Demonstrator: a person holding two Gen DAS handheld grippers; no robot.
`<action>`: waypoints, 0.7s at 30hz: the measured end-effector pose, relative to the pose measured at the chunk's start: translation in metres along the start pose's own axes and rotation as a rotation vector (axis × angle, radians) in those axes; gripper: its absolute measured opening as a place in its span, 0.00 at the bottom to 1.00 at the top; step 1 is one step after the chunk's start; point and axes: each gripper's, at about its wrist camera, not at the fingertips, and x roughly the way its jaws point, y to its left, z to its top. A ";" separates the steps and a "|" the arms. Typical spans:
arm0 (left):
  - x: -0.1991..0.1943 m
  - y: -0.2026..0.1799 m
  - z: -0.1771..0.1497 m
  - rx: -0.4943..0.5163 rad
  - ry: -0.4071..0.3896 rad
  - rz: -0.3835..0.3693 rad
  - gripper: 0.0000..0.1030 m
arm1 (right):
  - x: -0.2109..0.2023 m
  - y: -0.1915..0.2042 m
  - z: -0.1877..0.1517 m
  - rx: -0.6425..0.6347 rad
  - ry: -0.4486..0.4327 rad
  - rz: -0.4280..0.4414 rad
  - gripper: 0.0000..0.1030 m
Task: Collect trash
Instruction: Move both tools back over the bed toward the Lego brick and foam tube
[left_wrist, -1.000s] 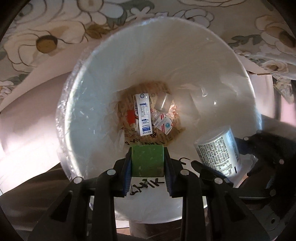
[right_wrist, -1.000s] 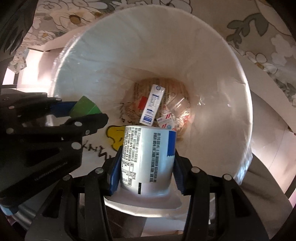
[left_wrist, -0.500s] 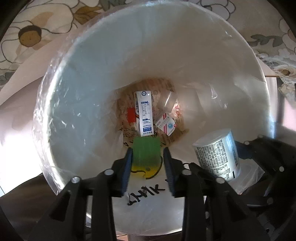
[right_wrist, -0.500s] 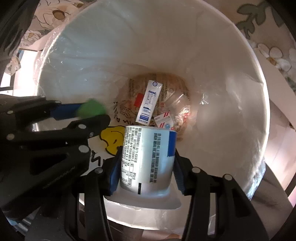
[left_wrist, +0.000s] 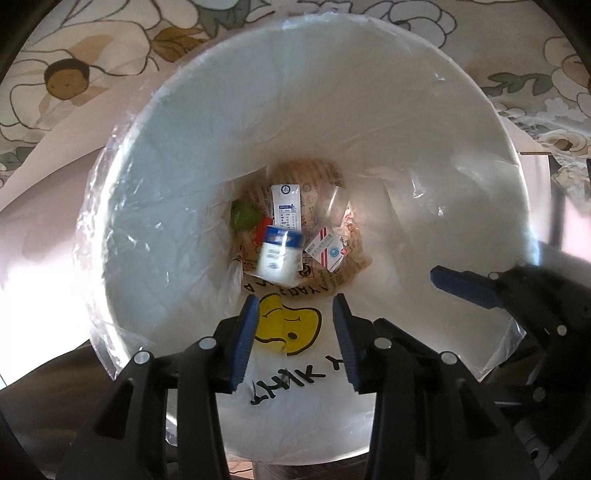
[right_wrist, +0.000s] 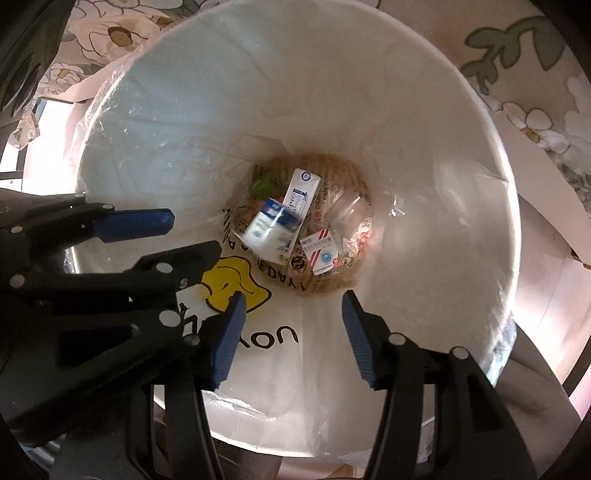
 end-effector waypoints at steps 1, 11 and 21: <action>0.000 0.000 -0.001 0.001 -0.003 -0.001 0.43 | 0.000 0.000 -0.001 -0.002 -0.003 -0.004 0.53; -0.029 -0.008 -0.019 0.058 -0.068 0.019 0.50 | -0.026 0.017 -0.025 -0.046 -0.020 -0.042 0.53; -0.092 -0.004 -0.039 0.139 -0.168 0.082 0.65 | -0.085 0.018 -0.045 -0.033 -0.097 -0.039 0.64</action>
